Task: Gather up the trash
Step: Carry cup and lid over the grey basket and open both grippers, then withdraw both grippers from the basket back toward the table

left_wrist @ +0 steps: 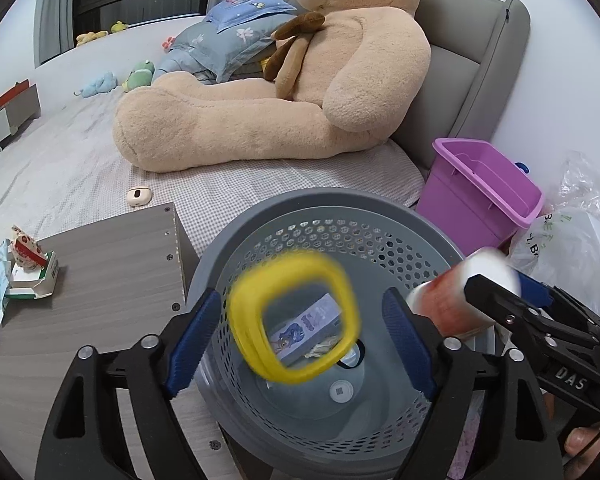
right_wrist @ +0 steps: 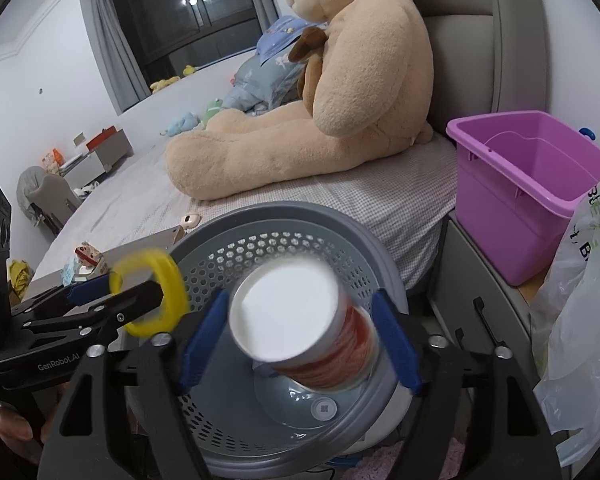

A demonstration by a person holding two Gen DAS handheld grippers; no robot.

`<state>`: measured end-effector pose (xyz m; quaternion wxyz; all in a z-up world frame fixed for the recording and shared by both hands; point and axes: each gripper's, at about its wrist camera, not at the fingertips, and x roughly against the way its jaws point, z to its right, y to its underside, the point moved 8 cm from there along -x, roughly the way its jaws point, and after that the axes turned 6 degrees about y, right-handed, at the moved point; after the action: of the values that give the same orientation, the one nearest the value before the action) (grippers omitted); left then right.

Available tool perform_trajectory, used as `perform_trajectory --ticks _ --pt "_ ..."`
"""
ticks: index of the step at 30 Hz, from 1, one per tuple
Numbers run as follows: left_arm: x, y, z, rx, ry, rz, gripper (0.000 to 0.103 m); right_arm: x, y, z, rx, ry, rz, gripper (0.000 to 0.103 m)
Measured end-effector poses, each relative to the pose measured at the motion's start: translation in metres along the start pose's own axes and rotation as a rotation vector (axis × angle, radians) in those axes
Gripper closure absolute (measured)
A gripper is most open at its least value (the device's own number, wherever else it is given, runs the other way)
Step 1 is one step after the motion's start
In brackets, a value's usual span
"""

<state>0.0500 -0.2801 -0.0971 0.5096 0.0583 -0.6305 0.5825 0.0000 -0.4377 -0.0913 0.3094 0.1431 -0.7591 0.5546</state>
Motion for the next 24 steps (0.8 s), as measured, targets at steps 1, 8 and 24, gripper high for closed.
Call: perform_trajectory --ticks 1,8,24 --pt "0.0 0.0 -0.001 0.005 0.003 -0.002 0.023 0.001 0.0 0.0 -0.003 -0.002 0.005 0.024" --pt "0.004 0.002 -0.005 0.019 -0.007 0.002 0.023 0.001 0.003 0.0 -0.009 -0.004 -0.003 0.024" --pt "0.018 0.002 -0.012 0.035 -0.032 0.032 0.023 0.006 0.007 -0.007 -0.008 -0.019 -0.004 0.024"
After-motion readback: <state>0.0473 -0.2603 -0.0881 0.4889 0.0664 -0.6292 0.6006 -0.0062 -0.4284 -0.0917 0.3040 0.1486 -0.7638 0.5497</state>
